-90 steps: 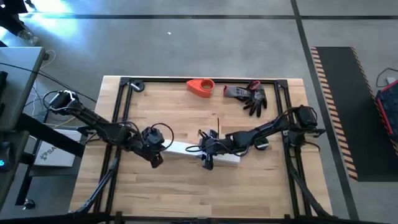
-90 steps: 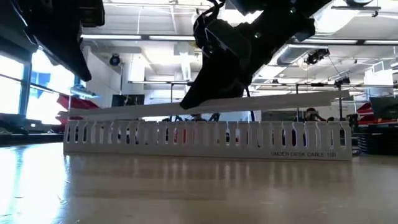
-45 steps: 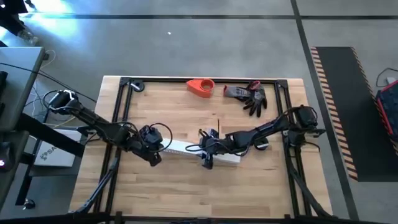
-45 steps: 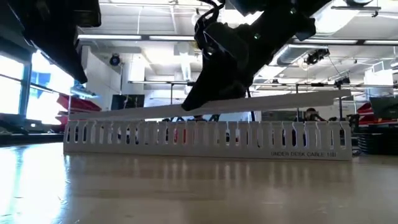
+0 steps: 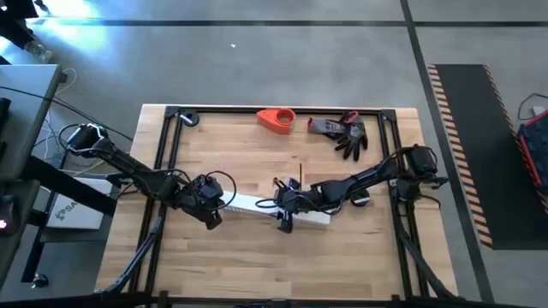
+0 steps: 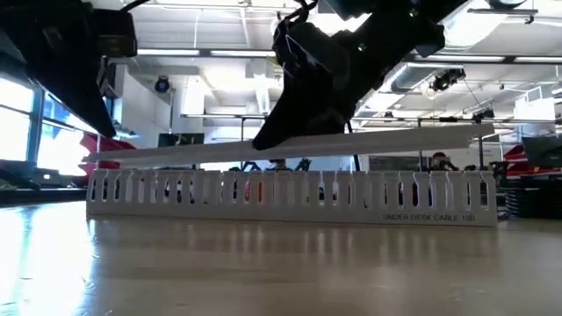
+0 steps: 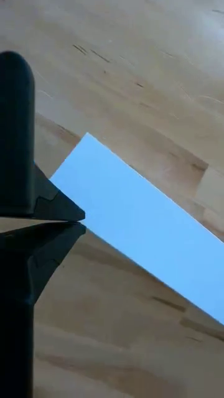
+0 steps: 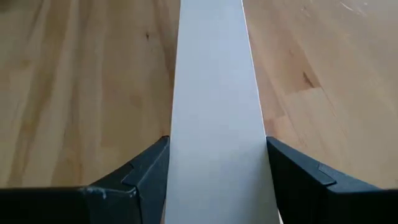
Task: Ziptie cables
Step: Close the white cable duct
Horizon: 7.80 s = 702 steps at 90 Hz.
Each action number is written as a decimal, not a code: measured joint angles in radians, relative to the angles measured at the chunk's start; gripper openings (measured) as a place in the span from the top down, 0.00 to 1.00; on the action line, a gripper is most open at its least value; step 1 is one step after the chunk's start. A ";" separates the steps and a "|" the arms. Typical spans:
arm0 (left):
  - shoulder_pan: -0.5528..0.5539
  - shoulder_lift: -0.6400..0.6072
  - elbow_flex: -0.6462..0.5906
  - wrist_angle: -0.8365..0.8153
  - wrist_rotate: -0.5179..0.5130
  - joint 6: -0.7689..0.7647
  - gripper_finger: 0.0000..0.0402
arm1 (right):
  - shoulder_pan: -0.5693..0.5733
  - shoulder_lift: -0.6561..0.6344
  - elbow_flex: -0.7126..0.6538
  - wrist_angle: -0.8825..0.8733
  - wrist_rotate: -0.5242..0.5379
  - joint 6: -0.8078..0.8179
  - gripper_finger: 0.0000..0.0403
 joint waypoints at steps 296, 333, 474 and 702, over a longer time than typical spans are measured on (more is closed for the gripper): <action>0.061 -0.134 -0.091 0.142 -0.062 0.029 1.00 | -0.013 -0.011 0.228 -0.366 0.075 -0.042 0.48; 0.080 -0.113 -0.171 0.154 -0.040 -0.016 1.00 | -0.012 0.026 0.228 -0.333 0.068 0.007 0.48; 0.091 -0.113 -0.280 0.302 -0.070 0.020 1.00 | 0.004 0.025 0.232 -0.385 0.052 0.131 0.48; 0.110 -0.073 -0.133 0.171 0.104 0.199 1.00 | -0.022 0.025 0.270 -0.465 -0.081 0.159 0.49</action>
